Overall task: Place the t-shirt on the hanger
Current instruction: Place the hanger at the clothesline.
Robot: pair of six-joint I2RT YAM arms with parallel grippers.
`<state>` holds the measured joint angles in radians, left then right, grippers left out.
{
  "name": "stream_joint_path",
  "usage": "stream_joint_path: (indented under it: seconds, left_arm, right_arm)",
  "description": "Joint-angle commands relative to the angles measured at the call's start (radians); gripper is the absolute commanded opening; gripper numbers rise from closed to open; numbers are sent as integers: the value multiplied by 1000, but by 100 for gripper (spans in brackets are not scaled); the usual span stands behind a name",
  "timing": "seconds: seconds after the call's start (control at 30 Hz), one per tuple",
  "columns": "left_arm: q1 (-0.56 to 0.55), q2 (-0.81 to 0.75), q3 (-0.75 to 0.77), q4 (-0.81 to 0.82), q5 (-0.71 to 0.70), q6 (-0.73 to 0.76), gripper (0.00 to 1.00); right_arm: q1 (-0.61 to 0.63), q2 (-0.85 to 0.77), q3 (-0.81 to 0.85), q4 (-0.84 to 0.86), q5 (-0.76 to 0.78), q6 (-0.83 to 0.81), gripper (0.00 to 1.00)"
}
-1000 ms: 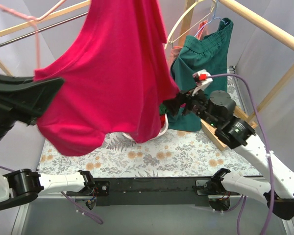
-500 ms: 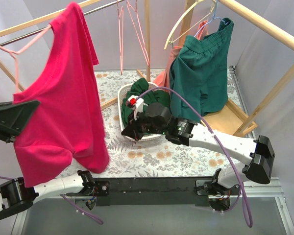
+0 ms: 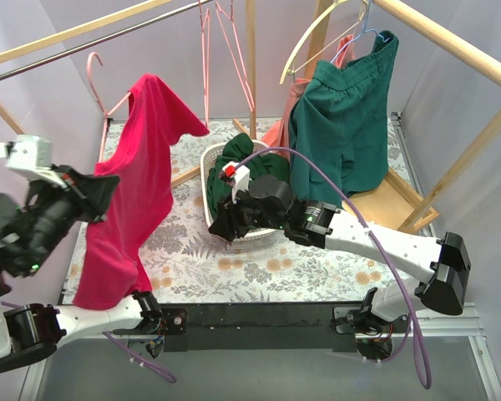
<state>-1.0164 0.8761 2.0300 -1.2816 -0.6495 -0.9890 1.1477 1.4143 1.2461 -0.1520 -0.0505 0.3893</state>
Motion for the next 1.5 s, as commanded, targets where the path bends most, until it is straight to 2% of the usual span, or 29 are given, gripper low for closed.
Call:
stream_joint_path:
  seconds: [0.0, 0.13, 0.23, 0.37, 0.43, 0.53, 0.6, 0.63, 0.7, 0.73, 0.83, 0.93, 1.03, 1.17, 1.47]
  left_arm:
    - [4, -2, -108, 71, -211, -43, 0]
    - [4, -2, -273, 154, -341, -57, 0]
    - [4, 26, -339, 210, -426, -51, 0]
    - [2, 20, -483, 393, -490, 67, 0]
    - [4, 44, -513, 447, -503, 102, 0]
    - [15, 121, -519, 436, -544, 110, 0]
    - [47, 145, -533, 461, -514, 130, 0]
    - [105, 146, -548, 535, -491, 154, 0]
    - [175, 152, -573, 585, -408, 193, 0]
    - [240, 170, -571, 608, -388, 196, 0]
    - [326, 192, -554, 645, -302, 167, 0]
    - [372, 178, -567, 755, -245, 187, 0]
    - [438, 213, -521, 737, -207, 138, 0]
    - [467, 212, -489, 777, -165, 124, 0]
    - [498, 245, -399, 768, -177, 136, 0]
  right_arm:
    - [1, -86, -16, -34, 44, 0, 51]
    - [1, -124, -31, -64, 44, -4, 55]
    - [1, -139, -46, -75, 70, -9, 55]
    - [1, -155, -51, -86, 69, -15, 55]
    - [0, -161, -54, -95, 67, -20, 55]
    - [1, -170, -57, -107, 67, -30, 56]
    - [0, -173, -56, -112, 70, -35, 56]
    - [0, -179, -54, -119, 69, -35, 56]
    - [0, -184, -53, -124, 70, -36, 56]
    - [0, -190, -54, -129, 70, -36, 56]
    - [0, -202, -62, -141, 75, -36, 56]
    - [0, -210, -69, -158, 78, -40, 56]
    - [0, -213, -70, -166, 80, -38, 56]
    - [0, -207, -65, -169, 80, -46, 56]
    - [0, -184, -36, -185, 64, -61, 56]
